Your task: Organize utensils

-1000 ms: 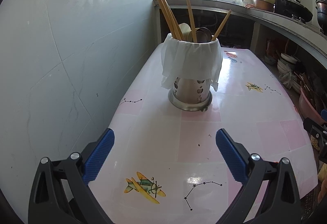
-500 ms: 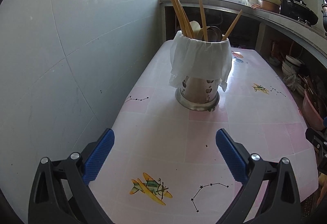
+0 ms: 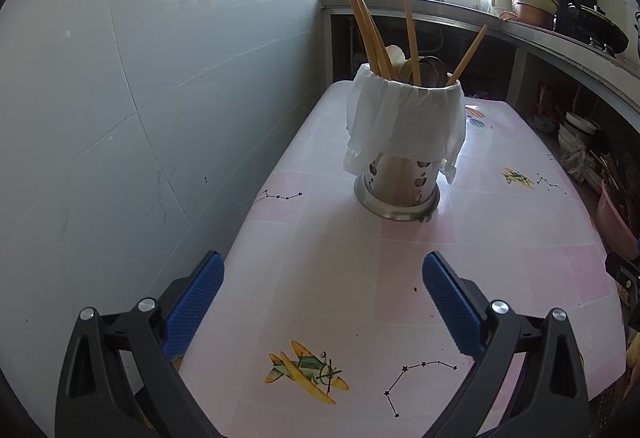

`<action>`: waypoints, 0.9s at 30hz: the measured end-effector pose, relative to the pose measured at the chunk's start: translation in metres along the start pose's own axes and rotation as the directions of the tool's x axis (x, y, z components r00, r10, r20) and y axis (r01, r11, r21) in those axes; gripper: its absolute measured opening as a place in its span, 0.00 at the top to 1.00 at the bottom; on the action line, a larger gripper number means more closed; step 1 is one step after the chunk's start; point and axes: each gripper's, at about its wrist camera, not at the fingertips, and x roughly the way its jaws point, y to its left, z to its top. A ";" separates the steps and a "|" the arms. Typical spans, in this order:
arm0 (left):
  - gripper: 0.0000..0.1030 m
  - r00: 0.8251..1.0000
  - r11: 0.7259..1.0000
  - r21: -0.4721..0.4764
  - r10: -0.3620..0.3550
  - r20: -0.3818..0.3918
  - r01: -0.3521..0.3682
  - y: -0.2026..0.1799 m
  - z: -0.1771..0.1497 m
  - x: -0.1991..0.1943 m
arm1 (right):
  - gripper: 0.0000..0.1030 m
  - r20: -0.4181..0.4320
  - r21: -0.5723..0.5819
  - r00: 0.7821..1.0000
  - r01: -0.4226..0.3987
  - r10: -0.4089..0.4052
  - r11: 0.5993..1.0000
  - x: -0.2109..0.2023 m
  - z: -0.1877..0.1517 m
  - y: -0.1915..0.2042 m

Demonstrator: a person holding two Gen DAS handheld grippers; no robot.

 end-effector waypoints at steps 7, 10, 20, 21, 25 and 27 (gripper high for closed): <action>0.05 1.000 1.000 -0.009 0.008 0.001 -0.008 0.004 0.000 -0.001 | 0.08 -0.001 0.001 1.000 0.010 -0.010 1.000 0.001 0.001 -0.003; 0.05 1.000 1.000 -0.011 0.007 0.002 -0.007 0.005 0.000 -0.001 | 0.08 0.003 -0.002 1.000 0.020 -0.020 1.000 0.000 0.002 -0.005; 0.05 1.000 1.000 -0.009 0.002 0.001 -0.002 0.004 0.000 0.000 | 0.08 0.014 0.018 0.998 0.057 -0.057 0.998 -0.002 0.003 -0.021; 0.05 1.000 1.000 -0.008 0.001 0.001 -0.001 0.004 0.000 0.000 | 0.08 0.015 0.019 0.998 0.058 -0.058 0.998 -0.002 0.003 -0.022; 0.05 1.000 1.000 -0.008 0.002 0.001 -0.002 0.004 0.000 0.000 | 0.08 0.016 0.018 0.998 0.056 -0.056 0.998 -0.002 0.003 -0.022; 0.05 1.000 1.000 -0.007 0.002 0.000 -0.002 0.004 0.000 -0.001 | 0.08 0.016 0.013 0.998 0.054 -0.054 0.998 -0.002 0.003 -0.020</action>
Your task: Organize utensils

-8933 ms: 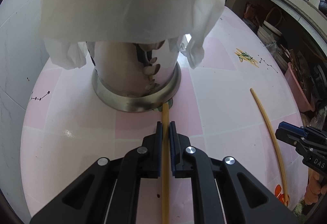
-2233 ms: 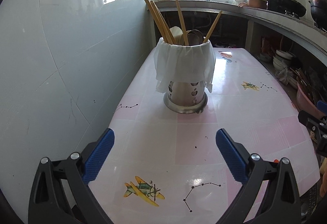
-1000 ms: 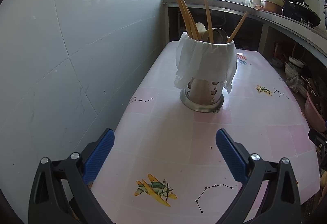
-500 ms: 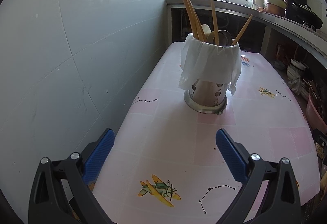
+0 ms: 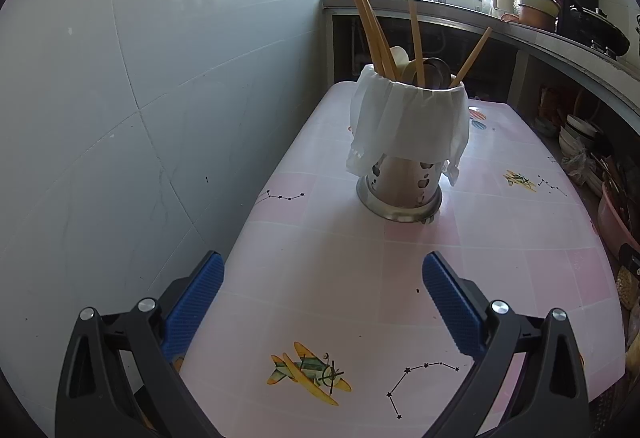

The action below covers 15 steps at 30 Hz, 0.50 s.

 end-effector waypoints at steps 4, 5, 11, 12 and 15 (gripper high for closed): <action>0.05 1.000 1.000 0.002 0.000 0.000 0.000 -0.001 0.000 0.000 | 0.08 0.000 -0.002 1.000 -0.002 0.002 1.000 0.000 0.000 0.002; 0.05 1.000 1.000 0.001 0.000 -0.001 0.000 -0.001 0.000 0.000 | 0.08 0.000 -0.002 1.000 -0.002 0.002 1.000 0.000 0.000 0.002; 0.05 1.000 1.000 0.002 0.001 -0.001 -0.001 -0.001 0.001 0.001 | 0.08 0.002 -0.003 1.000 -0.001 0.001 1.000 0.000 0.000 0.002; 0.05 1.000 1.000 0.001 0.000 -0.001 0.000 -0.001 0.001 0.000 | 0.08 0.002 -0.001 1.000 0.000 0.000 1.000 -0.001 0.000 0.002; 0.05 1.000 1.000 0.002 -0.001 -0.002 0.001 -0.001 0.001 0.001 | 0.08 0.002 0.004 1.000 -0.001 0.001 1.000 -0.001 0.000 0.001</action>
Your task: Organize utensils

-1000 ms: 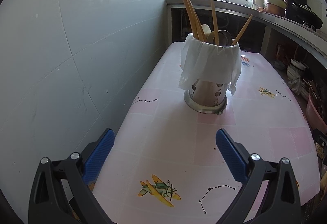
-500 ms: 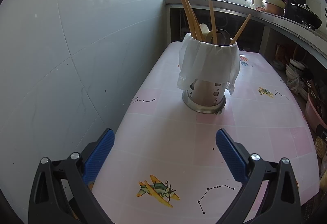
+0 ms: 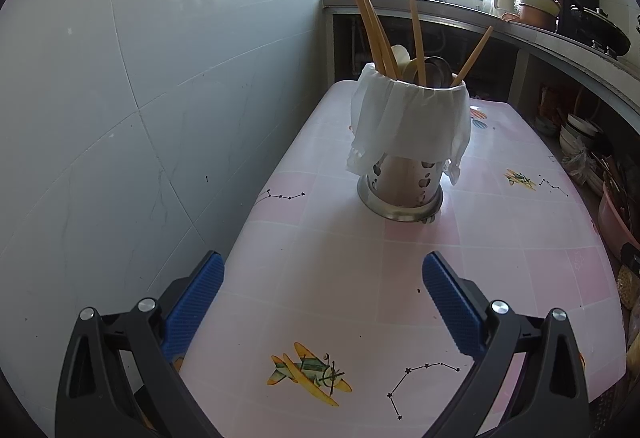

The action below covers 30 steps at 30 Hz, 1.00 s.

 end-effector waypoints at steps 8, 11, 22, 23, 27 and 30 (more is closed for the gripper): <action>0.05 1.000 1.000 0.001 -0.001 0.005 0.001 0.000 0.000 0.000 | 0.08 0.001 0.001 1.000 0.001 -0.001 1.000 0.000 0.000 0.000; 0.05 1.000 1.000 0.001 -0.001 0.004 0.001 0.001 0.001 0.001 | 0.08 0.000 0.001 1.000 -0.001 0.001 1.000 0.000 0.000 0.000; 0.05 1.000 1.000 0.010 -0.001 0.002 0.001 0.000 0.002 0.000 | 0.08 -0.001 0.000 1.000 -0.004 0.004 1.000 -0.001 0.001 0.004; 0.05 1.000 1.000 0.011 -0.001 0.002 0.001 0.000 0.003 0.001 | 0.08 -0.001 0.001 1.000 -0.004 0.004 1.000 -0.001 0.001 0.005; 0.05 1.000 1.000 0.013 0.000 0.003 0.000 -0.001 0.003 0.001 | 0.08 -0.001 0.001 1.000 -0.004 0.004 1.000 -0.001 0.001 0.005; 0.05 1.000 1.000 0.014 0.001 0.005 -0.001 -0.001 0.002 0.000 | 0.08 -0.001 0.001 1.000 -0.003 0.003 1.000 -0.001 0.001 0.005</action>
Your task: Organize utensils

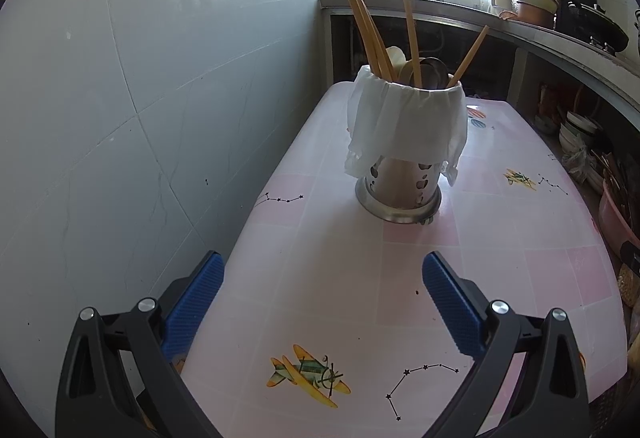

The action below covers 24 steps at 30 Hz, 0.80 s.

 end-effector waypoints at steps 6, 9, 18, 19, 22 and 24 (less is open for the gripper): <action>0.05 1.000 1.000 0.005 0.001 0.006 -0.001 -0.001 -0.001 -0.001 | 0.08 -0.001 -0.001 1.000 -0.001 0.001 1.000 0.000 0.000 0.000; 0.05 1.000 1.000 0.006 0.000 0.004 0.000 -0.001 -0.001 -0.001 | 0.08 -0.001 0.000 1.000 -0.001 0.001 1.000 0.000 0.000 0.000; 0.05 1.000 1.000 0.007 -0.001 0.002 0.001 -0.001 0.000 -0.001 | 0.08 0.000 0.000 1.000 -0.002 0.002 1.000 0.000 0.000 0.000; 0.05 1.000 1.000 0.007 0.000 0.003 0.000 -0.001 0.000 -0.001 | 0.08 0.000 0.000 1.000 -0.002 0.002 1.000 0.000 0.000 0.000; 0.05 1.000 1.000 0.007 0.000 0.003 0.000 -0.001 0.000 -0.001 | 0.08 0.000 0.001 1.000 -0.003 0.003 1.000 0.000 0.000 0.000; 0.05 1.000 1.000 0.007 0.000 0.003 0.000 -0.001 0.000 -0.001 | 0.08 -0.001 0.000 1.000 -0.002 0.002 1.000 0.000 0.000 0.000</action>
